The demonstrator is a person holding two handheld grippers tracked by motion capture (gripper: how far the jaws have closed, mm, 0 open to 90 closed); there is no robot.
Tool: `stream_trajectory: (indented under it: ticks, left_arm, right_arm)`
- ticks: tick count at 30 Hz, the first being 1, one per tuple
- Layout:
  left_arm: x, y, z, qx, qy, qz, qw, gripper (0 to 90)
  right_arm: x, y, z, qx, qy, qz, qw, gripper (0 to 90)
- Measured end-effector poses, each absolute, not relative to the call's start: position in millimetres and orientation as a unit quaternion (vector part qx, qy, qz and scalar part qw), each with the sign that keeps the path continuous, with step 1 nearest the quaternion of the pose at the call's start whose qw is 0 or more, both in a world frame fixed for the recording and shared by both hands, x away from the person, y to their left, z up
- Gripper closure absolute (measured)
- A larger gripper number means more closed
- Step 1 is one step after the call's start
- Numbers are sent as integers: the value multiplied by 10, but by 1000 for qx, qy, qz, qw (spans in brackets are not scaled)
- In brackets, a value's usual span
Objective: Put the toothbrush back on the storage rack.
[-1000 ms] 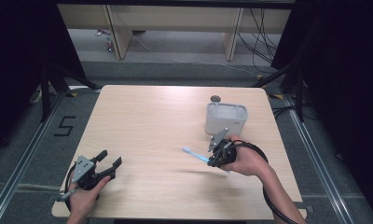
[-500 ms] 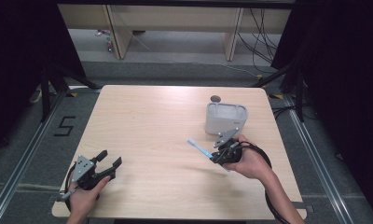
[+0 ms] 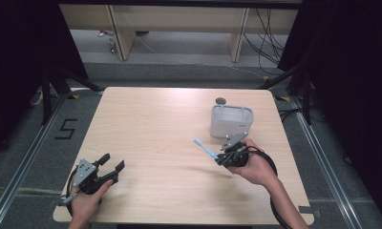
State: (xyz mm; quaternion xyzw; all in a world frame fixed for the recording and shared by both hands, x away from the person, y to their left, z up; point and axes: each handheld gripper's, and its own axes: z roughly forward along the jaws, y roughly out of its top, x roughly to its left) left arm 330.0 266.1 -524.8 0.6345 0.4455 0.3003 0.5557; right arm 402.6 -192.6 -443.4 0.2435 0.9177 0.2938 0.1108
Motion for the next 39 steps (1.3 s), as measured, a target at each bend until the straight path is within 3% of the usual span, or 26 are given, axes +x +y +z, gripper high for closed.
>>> stream_trajectory:
  ticks: [28, 39]
  left_arm:
    - [3307, 2657, -5254, 631, 444, 299, 561, 313]
    - [3309, 2657, -5254, 630, 445, 299, 563, 314]
  right_arm:
    - [4007, -2265, -4285, 329, 832, 396, 205, 788]
    - [3991, -2354, -4253, 368, 798, 427, 213, 788]
